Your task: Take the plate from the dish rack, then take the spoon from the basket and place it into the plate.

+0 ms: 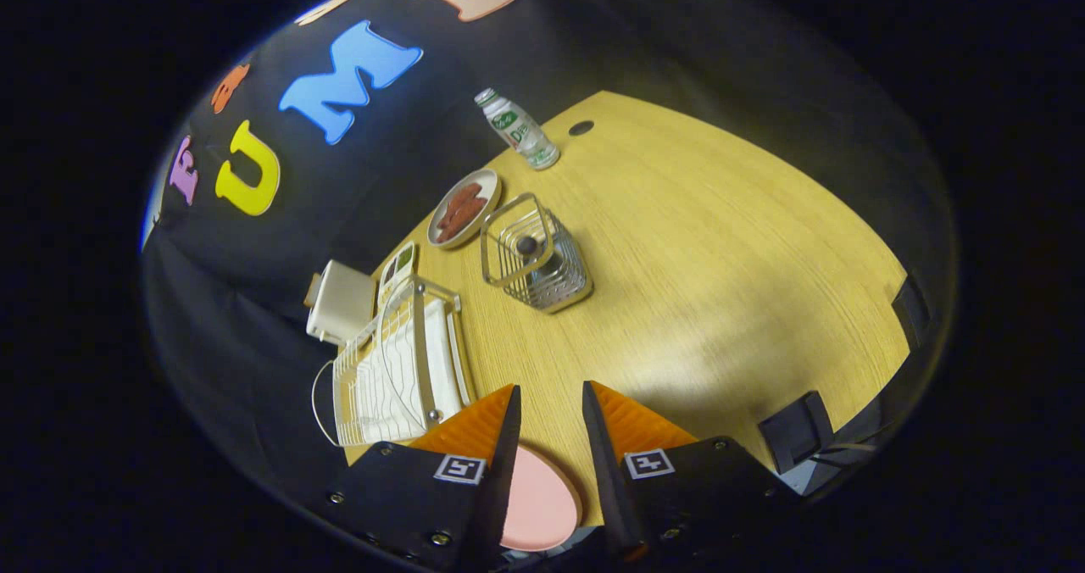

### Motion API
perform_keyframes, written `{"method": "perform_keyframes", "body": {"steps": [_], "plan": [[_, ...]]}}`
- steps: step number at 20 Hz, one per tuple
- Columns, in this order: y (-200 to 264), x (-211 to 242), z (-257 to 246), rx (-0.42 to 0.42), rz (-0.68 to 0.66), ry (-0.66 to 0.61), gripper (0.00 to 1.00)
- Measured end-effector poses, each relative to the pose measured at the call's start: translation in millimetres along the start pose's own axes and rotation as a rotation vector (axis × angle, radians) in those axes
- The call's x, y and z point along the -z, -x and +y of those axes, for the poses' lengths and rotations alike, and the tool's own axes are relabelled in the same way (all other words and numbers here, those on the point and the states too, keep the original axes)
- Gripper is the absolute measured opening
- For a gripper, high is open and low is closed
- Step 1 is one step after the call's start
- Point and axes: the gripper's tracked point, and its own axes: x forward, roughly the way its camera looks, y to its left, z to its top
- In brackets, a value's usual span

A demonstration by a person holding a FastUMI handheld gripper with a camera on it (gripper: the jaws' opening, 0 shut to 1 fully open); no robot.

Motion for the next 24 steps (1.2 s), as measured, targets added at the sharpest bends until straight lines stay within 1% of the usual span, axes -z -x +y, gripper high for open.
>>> {"method": "perform_keyframes", "body": {"steps": [3, 6, 11, 17, 18, 19, 20, 21, 24], "plan": [[-5.1, -26.8, 5.3, 0.02, -0.123, -0.036, 0.45], [-12.6, -43.3, 8.7, 0.037, -0.202, -0.066, 0.45], [-29.3, -61.2, 14.2, 0.045, -0.282, -0.122, 0.45], [-60.0, -79.6, 21.3, 0.036, -0.321, -0.208, 0.45], [-64.8, -79.6, 25.0, 0.027, -0.317, -0.211, 0.42], [-61.0, -79.7, 21.8, 0.047, -0.312, -0.215, 0.42], [-71.5, -77.9, 15.1, 0.078, -0.324, -0.221, 0.29], [-66.5, -83.5, 20.3, 0.063, -0.322, -0.218, 0.16], [-66.2, -90.6, 22.0, 0.052, -0.322, -0.195, 0.16]]}}
